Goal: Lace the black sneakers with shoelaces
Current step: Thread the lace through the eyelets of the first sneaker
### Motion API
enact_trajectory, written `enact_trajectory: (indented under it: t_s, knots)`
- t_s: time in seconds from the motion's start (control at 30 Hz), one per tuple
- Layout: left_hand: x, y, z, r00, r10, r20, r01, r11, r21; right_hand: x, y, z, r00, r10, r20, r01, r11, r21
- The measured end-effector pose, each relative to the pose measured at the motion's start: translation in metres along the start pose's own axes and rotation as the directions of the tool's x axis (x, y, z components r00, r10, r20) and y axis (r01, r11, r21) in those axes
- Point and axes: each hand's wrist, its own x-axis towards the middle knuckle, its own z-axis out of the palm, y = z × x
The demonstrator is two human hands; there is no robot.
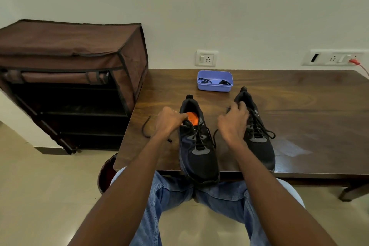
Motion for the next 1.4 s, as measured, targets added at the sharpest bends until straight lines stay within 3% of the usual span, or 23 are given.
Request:
enact_trajectory:
  t_s: [0.17, 0.3, 0.4, 0.47, 0.53, 0.63, 0.83, 1.03, 1.23, 1.4]
  knots:
    - [-0.005, 0.000, -0.011, 0.993, -0.027, 0.115, 0.021, 0.998, 0.056, -0.012, -0.011, 0.018, 0.940, -0.048, 0.339, 0.025, 0.997, 0.073]
    - [0.000, -0.002, -0.035, 0.946, -0.185, 0.267, 0.127, 0.967, 0.221, -0.014, -0.013, 0.018, 0.935, -0.119, 0.335, 0.127, 0.992, -0.003]
    - [0.004, -0.013, -0.040, 0.965, -0.213, 0.152, 0.128, 0.890, 0.437, -0.014, -0.014, 0.015, 0.932, -0.130, 0.337, 0.144, 0.989, -0.016]
    - [0.001, -0.015, -0.035, 0.993, -0.114, -0.016, 0.107, 0.862, 0.495, -0.015, -0.015, 0.014, 0.931, -0.159, 0.328, 0.181, 0.983, -0.036]
    - [-0.001, -0.011, -0.026, 0.997, 0.006, -0.080, 0.020, 0.946, 0.325, -0.016, -0.014, 0.015, 0.925, -0.184, 0.332, 0.207, 0.978, -0.034]
    - [-0.007, -0.001, -0.013, 0.999, 0.045, -0.014, -0.044, 0.997, 0.061, -0.016, -0.014, 0.013, 0.920, -0.199, 0.338, 0.222, 0.975, -0.029]
    - [-0.013, 0.007, 0.002, 0.995, 0.085, 0.051, -0.093, 0.979, 0.179, -0.018, -0.014, 0.010, 0.906, -0.205, 0.369, 0.219, 0.976, 0.006]
    - [-0.004, 0.007, -0.008, 0.991, -0.040, 0.124, 0.051, 0.995, -0.083, -0.014, -0.012, 0.006, 0.922, -0.178, 0.343, 0.168, 0.984, 0.057]
    - [-0.009, 0.007, -0.008, 0.986, -0.081, 0.146, 0.100, 0.987, -0.129, -0.020, -0.011, 0.016, 0.888, -0.286, 0.361, 0.315, 0.949, -0.023]
    - [-0.014, 0.009, -0.009, 0.970, -0.124, 0.209, 0.156, 0.977, -0.145, -0.015, -0.005, 0.024, 0.834, -0.276, 0.477, 0.285, 0.957, 0.056]
